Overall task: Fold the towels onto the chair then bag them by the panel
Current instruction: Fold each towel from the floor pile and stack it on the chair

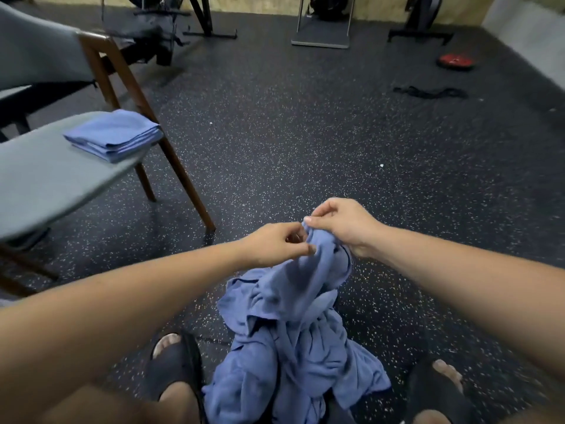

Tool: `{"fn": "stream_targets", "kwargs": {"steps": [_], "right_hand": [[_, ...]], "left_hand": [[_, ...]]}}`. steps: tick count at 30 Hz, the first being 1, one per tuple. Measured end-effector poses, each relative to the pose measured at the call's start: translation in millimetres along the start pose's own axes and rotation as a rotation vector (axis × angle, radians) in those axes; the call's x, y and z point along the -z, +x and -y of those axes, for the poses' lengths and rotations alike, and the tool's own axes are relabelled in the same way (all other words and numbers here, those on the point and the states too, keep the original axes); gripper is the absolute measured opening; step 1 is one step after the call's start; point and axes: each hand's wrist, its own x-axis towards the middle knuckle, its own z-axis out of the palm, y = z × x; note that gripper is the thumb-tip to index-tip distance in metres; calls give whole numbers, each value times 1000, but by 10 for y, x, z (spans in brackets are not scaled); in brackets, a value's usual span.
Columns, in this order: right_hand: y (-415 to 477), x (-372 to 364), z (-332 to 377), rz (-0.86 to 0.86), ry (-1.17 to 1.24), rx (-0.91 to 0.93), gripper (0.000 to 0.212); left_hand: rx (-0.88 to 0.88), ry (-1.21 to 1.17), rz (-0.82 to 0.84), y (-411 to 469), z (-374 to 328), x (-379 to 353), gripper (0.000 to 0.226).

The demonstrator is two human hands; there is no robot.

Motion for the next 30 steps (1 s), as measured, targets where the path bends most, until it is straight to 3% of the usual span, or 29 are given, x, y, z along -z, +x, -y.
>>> {"fn": "stream_targets", "kwargs": {"steps": [5, 9, 14, 17, 24, 27, 30], "right_hand": [[-191, 357, 685, -51, 104, 62, 30], [-491, 590, 1072, -15, 237, 125, 23], [-687, 823, 1293, 13, 285, 218, 21], [-790, 921, 1312, 102, 320, 212, 27], [-946, 910, 1085, 266, -12, 221, 67], [-981, 834, 991, 320, -97, 193, 59], [-941, 765, 873, 340, -121, 220, 36]], "left_hand": [[-94, -67, -61, -99, -584, 552, 32], [-224, -71, -119, -165, -881, 831, 17], [-278, -136, -198, -231, -1194, 1107, 2], [-272, -223, -257, -277, -1308, 1231, 6], [-211, -421, -346, -244, -1316, 1265, 7], [-187, -484, -380, -231, -1328, 1295, 5], [-144, -492, -411, -186, -1256, 1319, 10]]}}
